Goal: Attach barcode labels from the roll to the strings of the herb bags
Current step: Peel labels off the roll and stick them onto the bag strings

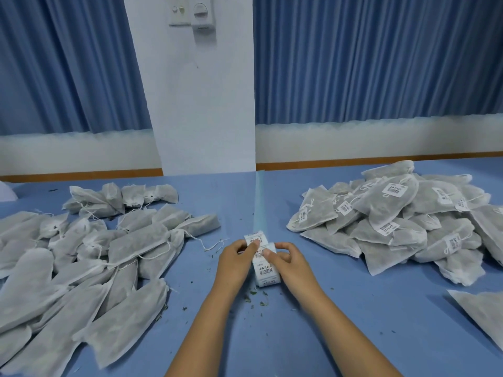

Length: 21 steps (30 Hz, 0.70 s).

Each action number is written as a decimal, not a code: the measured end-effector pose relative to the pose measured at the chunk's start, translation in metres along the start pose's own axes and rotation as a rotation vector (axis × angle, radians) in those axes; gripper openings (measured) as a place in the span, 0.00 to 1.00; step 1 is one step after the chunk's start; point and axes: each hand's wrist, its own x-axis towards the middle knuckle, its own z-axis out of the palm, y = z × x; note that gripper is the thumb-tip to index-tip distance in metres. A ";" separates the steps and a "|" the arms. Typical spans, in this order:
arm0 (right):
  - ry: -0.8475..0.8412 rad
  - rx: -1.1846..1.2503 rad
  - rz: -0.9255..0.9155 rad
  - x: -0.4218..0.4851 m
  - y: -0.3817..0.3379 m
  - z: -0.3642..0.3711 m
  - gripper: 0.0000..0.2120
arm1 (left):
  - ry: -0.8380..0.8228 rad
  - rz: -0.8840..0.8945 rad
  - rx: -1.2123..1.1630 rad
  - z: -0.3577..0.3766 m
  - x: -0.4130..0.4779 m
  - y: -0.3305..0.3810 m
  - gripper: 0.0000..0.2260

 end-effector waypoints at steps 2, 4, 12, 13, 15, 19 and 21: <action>0.015 0.009 -0.002 0.001 0.001 0.001 0.15 | -0.020 -0.011 -0.065 0.002 -0.001 0.000 0.05; 0.024 0.042 -0.022 0.001 0.002 0.003 0.17 | -0.053 -0.011 -0.140 0.003 -0.001 0.001 0.12; -0.054 0.068 -0.035 0.004 0.012 0.006 0.25 | -0.065 0.125 -0.033 -0.005 0.010 -0.001 0.30; -0.061 0.057 -0.036 0.005 0.013 0.005 0.25 | -0.063 0.121 -0.023 -0.005 0.011 -0.002 0.31; -0.054 0.026 -0.054 0.005 0.014 0.005 0.23 | -0.042 0.125 -0.028 -0.006 0.014 -0.006 0.33; -0.009 -0.027 -0.104 0.006 0.018 0.007 0.20 | 0.050 0.128 -0.075 -0.007 0.019 -0.009 0.28; 0.010 -0.055 -0.130 0.007 0.019 0.008 0.20 | 0.114 0.108 -0.071 -0.011 0.020 -0.011 0.24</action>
